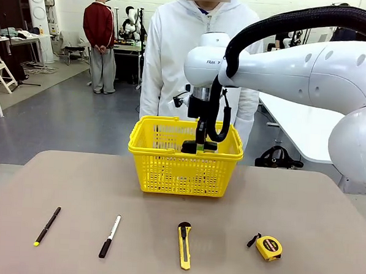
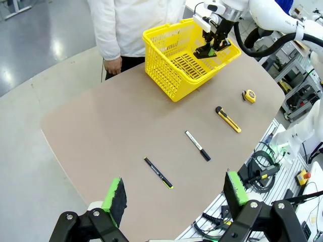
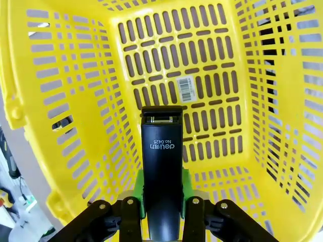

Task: Place the items the person wants into the basket.
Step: Pick up the item the person points to and place it in the Market Basket.

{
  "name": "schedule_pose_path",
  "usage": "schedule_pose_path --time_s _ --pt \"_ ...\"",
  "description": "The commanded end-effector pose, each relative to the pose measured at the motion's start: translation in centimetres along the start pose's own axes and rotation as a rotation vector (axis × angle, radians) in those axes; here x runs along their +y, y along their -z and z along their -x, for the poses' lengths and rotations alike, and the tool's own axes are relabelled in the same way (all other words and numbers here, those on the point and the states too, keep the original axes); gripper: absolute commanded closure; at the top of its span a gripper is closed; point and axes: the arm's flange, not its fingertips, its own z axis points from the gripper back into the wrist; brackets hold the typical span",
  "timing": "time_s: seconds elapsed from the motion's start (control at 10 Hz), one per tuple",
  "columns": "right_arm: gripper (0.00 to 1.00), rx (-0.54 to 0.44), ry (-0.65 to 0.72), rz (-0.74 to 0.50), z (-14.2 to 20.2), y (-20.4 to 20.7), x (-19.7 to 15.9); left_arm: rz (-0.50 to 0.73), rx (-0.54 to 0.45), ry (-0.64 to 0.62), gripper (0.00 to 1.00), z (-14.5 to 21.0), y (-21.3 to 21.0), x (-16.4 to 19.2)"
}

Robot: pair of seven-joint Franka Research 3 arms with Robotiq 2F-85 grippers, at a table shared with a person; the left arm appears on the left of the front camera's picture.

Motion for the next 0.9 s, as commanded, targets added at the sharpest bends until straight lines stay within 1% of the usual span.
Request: schedule_pose_path --time_s 0.0,0.1,0.2,0.6,0.7,0.8 --pt "0.26 0.006 -0.02 0.028 -0.6 -1.1 -1.0 0.011 -0.011 0.022 0.0 0.1 -0.2 0.1" --pt "0.08 0.005 -0.024 0.022 -0.5 -1.1 -1.0 0.011 -0.011 0.022 0.0 0.1 -0.2 0.1" --pt "0.0 0.008 -0.027 0.021 -0.6 -1.1 -1.0 0.011 -0.011 0.022 0.0 0.1 -0.2 0.1" --pt "0.0 0.005 -0.032 0.018 -0.6 -1.2 -1.1 0.011 -0.011 0.022 0.0 0.1 -0.2 0.1" --pt "0.0 0.004 -0.014 0.02 -0.2 -1.9 -0.7 0.011 -0.011 0.022 0.0 0.1 -0.2 0.1" --pt "0.11 0.022 0.038 0.039 1.2 -4.7 1.7 0.011 -0.011 0.022 0.0 0.1 -0.2 0.1"
